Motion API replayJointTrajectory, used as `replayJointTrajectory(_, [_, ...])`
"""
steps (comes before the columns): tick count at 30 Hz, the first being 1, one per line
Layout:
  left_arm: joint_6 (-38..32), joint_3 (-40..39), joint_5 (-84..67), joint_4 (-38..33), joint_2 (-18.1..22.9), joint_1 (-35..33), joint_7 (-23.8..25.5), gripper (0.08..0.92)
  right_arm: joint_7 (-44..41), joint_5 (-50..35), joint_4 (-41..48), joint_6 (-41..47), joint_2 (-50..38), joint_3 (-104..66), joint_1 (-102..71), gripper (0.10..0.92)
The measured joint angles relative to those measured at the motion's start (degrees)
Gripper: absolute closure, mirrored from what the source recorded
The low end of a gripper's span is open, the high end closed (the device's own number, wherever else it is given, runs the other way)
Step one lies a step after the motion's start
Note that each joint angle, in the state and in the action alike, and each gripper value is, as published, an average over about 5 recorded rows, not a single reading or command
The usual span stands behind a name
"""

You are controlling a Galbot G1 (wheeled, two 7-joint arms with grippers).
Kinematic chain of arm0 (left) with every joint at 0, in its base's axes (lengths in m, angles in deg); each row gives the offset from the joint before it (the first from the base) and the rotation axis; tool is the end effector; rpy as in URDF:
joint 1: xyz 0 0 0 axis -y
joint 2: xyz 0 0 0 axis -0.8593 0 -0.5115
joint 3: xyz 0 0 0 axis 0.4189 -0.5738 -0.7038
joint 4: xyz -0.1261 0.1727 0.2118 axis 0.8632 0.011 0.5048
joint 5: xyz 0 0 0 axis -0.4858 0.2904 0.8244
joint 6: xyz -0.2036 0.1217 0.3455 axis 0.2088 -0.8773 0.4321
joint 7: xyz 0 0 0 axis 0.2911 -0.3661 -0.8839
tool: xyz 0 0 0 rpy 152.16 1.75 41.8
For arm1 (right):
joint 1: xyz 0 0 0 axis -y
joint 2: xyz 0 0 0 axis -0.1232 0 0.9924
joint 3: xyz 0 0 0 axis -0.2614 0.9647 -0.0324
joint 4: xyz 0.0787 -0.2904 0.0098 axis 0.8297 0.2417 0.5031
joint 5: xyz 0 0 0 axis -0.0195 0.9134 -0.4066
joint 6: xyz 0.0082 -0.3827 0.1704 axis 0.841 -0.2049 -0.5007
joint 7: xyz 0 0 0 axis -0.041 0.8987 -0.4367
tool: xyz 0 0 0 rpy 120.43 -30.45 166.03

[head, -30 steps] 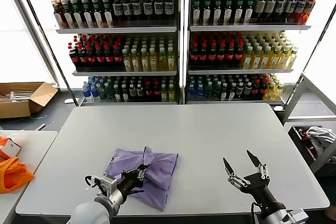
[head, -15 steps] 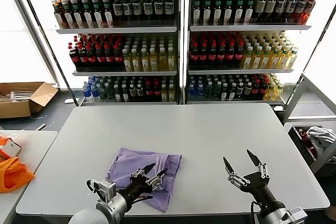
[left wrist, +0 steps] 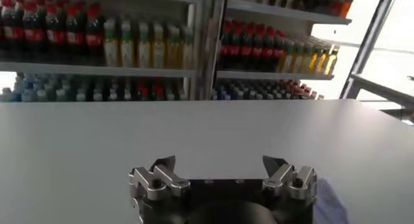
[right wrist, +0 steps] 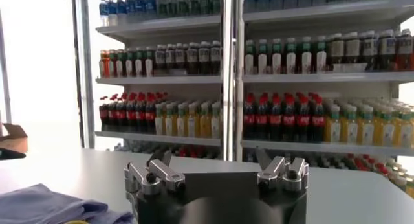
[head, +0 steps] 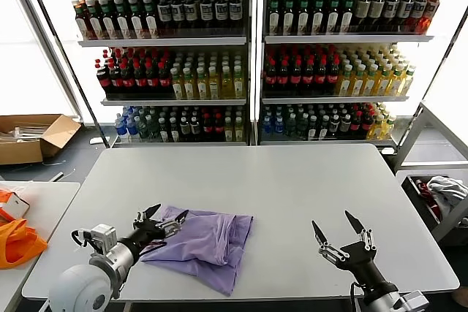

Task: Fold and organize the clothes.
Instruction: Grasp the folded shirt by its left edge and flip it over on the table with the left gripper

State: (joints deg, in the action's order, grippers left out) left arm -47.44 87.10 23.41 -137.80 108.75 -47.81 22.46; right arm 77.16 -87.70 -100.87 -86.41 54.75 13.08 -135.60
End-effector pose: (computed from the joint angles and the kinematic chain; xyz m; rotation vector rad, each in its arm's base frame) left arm 0.3213 0.0365 -0.1919 -0.4509 -2.6465 0.1156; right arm 0.2418 -0.0736 -0.2264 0.4422 -3.0738 0.0214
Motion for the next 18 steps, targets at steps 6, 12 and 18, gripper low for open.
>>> replayJointTrajectory(6, [0.1, 1.9, -0.6, 4.9, 0.5, 0.5, 0.7, 0.192, 0.0, -0.2, -0.1, 0.2, -0.5, -0.5, 0.1, 0.203])
replayJointTrajectory(12, [0.0, 2.1, -0.3, 8.4, 1.2, 0.6, 1.5, 0.258, 0.0, -0.3, -0.2, 0.3, -0.6, -0.5, 0.1, 0.203])
replayJointTrajectory(18, [-0.3, 1.6, 1.0, 10.4, 2.0, 0.5, 2.2, 0.265, 0.0, -0.4, -0.5, 0.5, -0.5, -0.1, 0.8, 0.203])
